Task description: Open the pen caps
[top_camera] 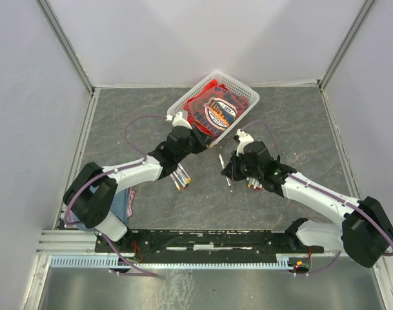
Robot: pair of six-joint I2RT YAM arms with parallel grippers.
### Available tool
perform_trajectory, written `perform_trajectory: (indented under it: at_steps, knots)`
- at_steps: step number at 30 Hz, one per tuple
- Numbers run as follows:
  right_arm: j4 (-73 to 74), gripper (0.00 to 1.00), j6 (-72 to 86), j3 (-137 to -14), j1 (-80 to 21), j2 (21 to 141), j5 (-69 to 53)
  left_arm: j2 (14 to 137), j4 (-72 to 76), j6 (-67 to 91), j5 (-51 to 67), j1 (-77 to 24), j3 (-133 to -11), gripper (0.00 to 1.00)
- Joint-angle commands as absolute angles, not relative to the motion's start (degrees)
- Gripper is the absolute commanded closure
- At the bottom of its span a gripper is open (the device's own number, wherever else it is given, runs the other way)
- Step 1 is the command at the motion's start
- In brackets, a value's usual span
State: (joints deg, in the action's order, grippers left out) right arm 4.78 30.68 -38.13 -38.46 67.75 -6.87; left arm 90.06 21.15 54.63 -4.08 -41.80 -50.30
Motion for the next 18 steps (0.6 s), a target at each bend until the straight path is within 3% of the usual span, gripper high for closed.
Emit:
perform_trajectory:
  at_steps: [1,11,18]
  knots:
    - [10.51,0.99,30.59,-37.71,-38.24,67.23,-3.14,85.9,24.73,48.41,-15.66,-39.46,-51.47,0.97]
    - [10.31,0.99,34.91,-38.49,-38.15,67.5,-0.4,83.18,25.87,41.96,-5.52,-39.12,-46.34,0.97]
    - [10.39,0.98,38.25,-40.8,-38.17,72.51,4.97,82.81,21.39,40.13,-6.62,-42.86,-40.39,0.97]
